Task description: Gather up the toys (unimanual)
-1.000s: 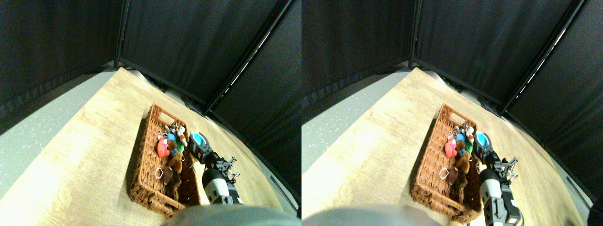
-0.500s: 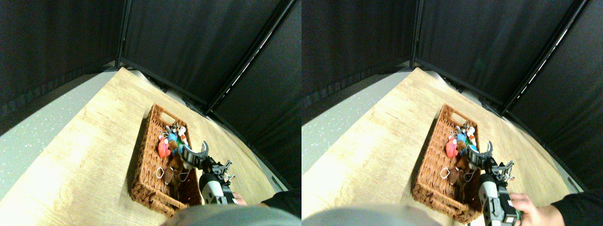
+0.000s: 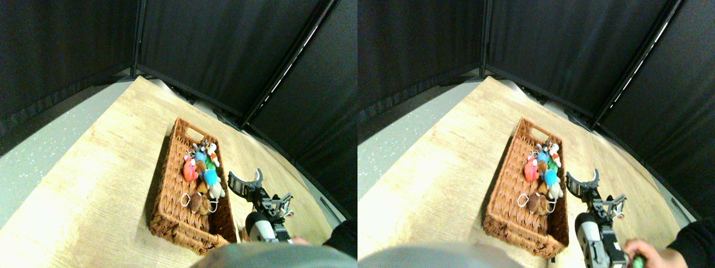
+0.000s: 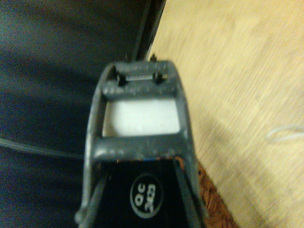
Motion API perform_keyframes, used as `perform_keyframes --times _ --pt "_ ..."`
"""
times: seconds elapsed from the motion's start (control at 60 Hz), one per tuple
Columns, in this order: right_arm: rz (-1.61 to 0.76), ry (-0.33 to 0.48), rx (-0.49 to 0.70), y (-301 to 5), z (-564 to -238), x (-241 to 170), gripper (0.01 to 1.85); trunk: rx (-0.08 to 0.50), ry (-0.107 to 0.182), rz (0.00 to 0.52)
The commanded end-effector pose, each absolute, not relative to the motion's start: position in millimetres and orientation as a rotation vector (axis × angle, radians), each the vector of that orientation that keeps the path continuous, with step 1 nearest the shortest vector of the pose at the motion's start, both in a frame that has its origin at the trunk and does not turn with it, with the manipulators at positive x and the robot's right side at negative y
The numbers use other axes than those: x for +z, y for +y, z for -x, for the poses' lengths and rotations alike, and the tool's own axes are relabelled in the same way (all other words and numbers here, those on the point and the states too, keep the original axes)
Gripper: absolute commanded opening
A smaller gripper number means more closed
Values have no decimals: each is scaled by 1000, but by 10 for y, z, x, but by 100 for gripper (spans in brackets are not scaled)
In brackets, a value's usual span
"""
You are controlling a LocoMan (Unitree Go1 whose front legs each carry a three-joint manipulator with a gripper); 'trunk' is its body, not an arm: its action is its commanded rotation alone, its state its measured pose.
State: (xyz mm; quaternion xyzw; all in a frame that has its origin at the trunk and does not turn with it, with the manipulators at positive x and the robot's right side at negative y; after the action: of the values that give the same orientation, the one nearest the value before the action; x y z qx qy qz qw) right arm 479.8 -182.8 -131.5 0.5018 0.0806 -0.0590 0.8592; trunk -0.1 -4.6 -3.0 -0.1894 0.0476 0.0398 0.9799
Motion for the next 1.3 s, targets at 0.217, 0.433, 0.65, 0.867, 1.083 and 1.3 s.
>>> perform_keyframes --times 0.217,0.433,0.65,0.867,1.083,1.3 --pt "-1034 -37 -153 -2223 -4555 -1122 72 13 117 379" --pt "-1126 -81 -251 -2346 -4365 -1369 79 6 133 368" --pt "-1261 -50 -338 -2390 -4230 -1658 76 14 144 365" --pt "-1362 118 -430 -2554 -4284 -1958 86 13 151 367" --pt "-1387 230 -436 -2737 -4411 -2061 84 11 160 376" --pt "-1362 316 -401 -2791 -4515 -1974 86 9 163 382"
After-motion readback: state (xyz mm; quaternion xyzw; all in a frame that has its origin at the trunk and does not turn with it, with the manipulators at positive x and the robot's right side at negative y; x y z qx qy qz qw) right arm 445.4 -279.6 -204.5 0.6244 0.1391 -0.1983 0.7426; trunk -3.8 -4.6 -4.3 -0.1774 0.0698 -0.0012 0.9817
